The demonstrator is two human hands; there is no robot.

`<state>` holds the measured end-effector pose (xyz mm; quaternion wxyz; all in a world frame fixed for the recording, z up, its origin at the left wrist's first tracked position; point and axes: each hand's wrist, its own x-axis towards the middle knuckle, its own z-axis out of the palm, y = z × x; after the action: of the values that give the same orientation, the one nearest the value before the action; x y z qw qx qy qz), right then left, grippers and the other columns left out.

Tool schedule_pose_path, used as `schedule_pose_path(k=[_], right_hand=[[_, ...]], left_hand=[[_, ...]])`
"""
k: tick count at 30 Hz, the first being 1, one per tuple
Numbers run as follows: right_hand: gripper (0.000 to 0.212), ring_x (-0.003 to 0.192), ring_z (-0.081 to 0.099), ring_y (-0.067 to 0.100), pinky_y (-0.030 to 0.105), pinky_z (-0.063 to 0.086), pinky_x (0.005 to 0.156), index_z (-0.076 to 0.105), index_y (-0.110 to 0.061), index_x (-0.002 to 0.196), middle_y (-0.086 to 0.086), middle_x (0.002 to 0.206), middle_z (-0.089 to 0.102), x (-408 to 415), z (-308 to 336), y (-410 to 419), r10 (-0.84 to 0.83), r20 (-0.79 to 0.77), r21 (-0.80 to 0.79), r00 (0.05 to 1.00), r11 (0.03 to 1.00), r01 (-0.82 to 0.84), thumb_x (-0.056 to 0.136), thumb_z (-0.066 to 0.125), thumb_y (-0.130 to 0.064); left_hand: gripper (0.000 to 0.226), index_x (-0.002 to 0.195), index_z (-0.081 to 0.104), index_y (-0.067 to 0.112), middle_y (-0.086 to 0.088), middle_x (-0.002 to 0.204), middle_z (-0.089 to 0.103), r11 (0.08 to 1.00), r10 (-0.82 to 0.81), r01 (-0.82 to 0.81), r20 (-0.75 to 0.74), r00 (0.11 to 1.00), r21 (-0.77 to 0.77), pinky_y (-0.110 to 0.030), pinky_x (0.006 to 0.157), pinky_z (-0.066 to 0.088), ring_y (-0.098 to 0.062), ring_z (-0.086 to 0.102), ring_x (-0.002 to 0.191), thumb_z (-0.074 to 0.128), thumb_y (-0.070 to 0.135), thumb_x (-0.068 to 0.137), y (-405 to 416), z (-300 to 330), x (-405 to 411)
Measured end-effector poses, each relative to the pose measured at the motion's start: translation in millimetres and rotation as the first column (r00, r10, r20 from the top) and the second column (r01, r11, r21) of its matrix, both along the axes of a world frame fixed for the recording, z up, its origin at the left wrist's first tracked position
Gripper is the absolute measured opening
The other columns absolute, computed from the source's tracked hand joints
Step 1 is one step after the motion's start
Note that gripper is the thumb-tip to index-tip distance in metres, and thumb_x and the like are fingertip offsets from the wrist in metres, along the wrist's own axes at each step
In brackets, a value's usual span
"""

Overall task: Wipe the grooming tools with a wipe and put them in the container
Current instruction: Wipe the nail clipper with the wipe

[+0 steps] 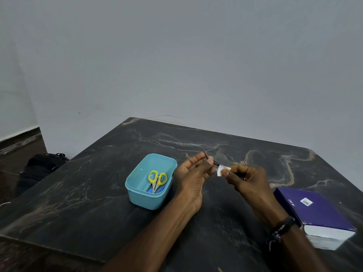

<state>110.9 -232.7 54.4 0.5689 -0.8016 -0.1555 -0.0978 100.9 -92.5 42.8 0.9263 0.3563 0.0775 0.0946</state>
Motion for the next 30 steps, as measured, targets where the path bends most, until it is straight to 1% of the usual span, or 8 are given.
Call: schedule_pose_path(k=[5,8,10,14,19,24,27,30], right_hand=[[0.007,0.054,0.055,0.001,0.022,0.044,0.055,0.073,-0.012,0.083,0.006,0.065,0.066,3.0,-3.7,0.2,-0.113,0.033,0.062,0.993,0.992,0.111,0.086,0.068,-0.015],[0.008,0.06,0.056,0.012,0.026,0.044,0.057,0.073,-0.014,0.086,0.017,0.072,0.067,2.6,-3.3,1.2,-0.114,0.006,0.171,0.993,0.979,0.112,0.088,0.066,-0.013],[0.009,0.063,0.052,0.018,0.029,0.041,0.056,0.073,-0.011,0.085,0.019,0.071,0.062,2.0,-3.4,0.7,-0.067,-0.058,0.238,0.996,0.968,0.079,0.088,0.065,-0.013],[0.012,0.067,0.05,0.018,0.029,0.039,0.057,0.073,-0.006,0.079,0.013,0.073,0.059,2.3,-6.5,-1.0,0.025,-0.181,0.262,0.983,0.965,0.024,0.086,0.067,-0.015],[0.014,0.065,0.051,0.016,0.028,0.038,0.056,0.073,-0.003,0.077,0.01,0.068,0.06,1.3,-6.7,1.5,0.073,-0.253,0.177,0.965,0.984,-0.028,0.085,0.068,-0.013],[0.018,0.066,0.055,0.014,0.027,0.041,0.057,0.072,-0.006,0.083,0.008,0.078,0.07,7.2,-6.6,-5.1,-0.071,-0.254,0.155,0.965,0.981,0.113,0.094,0.058,-0.012],[0.02,0.068,0.059,0.014,0.025,0.041,0.054,0.07,-0.01,0.091,0.007,0.087,0.073,10.6,-3.0,-12.7,-0.073,-0.161,0.135,0.984,0.986,0.095,0.098,0.051,-0.013],[0.021,0.066,0.062,0.011,0.021,0.041,0.053,0.069,-0.013,0.09,0.004,0.082,0.071,11.7,-2.1,-14.8,-0.048,-0.032,-0.01,0.998,0.999,0.048,0.099,0.049,-0.012]], left_hand=[[0.036,0.104,0.063,0.001,-0.014,0.081,0.073,0.999,0.013,-0.013,-0.004,1.0,0.034,-0.033,0.068,0.06,-0.026,0.071,0.074,0.075,-0.01,0.072,0.9,-0.8,-0.3],[0.043,0.108,0.061,0.002,-0.017,0.086,0.073,0.998,-0.045,0.044,0.01,0.999,0.055,-0.034,0.07,0.06,-0.028,0.073,0.079,0.075,-0.011,0.07,-0.1,-2.1,-2.5],[0.035,0.102,0.062,0.001,-0.017,0.084,0.073,0.992,-0.091,0.089,0.016,0.996,0.087,-0.034,0.072,0.06,-0.027,0.073,0.08,0.075,-0.011,0.071,-1.4,-2.4,-4.4],[0.025,0.089,0.063,0.004,-0.014,0.079,0.073,0.985,-0.123,0.12,0.015,0.992,0.127,-0.028,0.067,0.06,-0.021,0.072,0.072,0.075,-0.01,0.071,-2.3,-2.8,-5.0],[0.023,0.083,0.066,0.01,-0.008,0.075,0.072,0.986,-0.056,0.054,0.009,0.998,0.156,-0.025,0.058,0.049,-0.018,0.062,0.068,0.078,-0.005,0.07,-2.6,-2.9,-3.3],[0.026,0.101,0.063,0.01,-0.008,0.086,0.07,0.994,-0.022,0.018,0.042,0.999,0.111,-0.026,0.061,0.056,-0.021,0.067,0.079,0.069,-0.005,0.081,-2.8,-2.8,-0.6],[0.032,0.113,0.06,0.011,-0.01,0.092,0.067,0.986,0.015,-0.021,0.035,0.999,0.167,-0.032,0.066,0.058,-0.023,0.069,0.081,0.061,-0.008,0.087,-3.5,-2.8,0.5],[0.04,0.118,0.058,0.014,-0.009,0.096,0.068,0.962,0.038,-0.045,0.032,0.999,0.271,-0.033,0.066,0.057,-0.019,0.07,0.081,0.057,-0.011,0.087,-2.9,-3.4,1.4]])
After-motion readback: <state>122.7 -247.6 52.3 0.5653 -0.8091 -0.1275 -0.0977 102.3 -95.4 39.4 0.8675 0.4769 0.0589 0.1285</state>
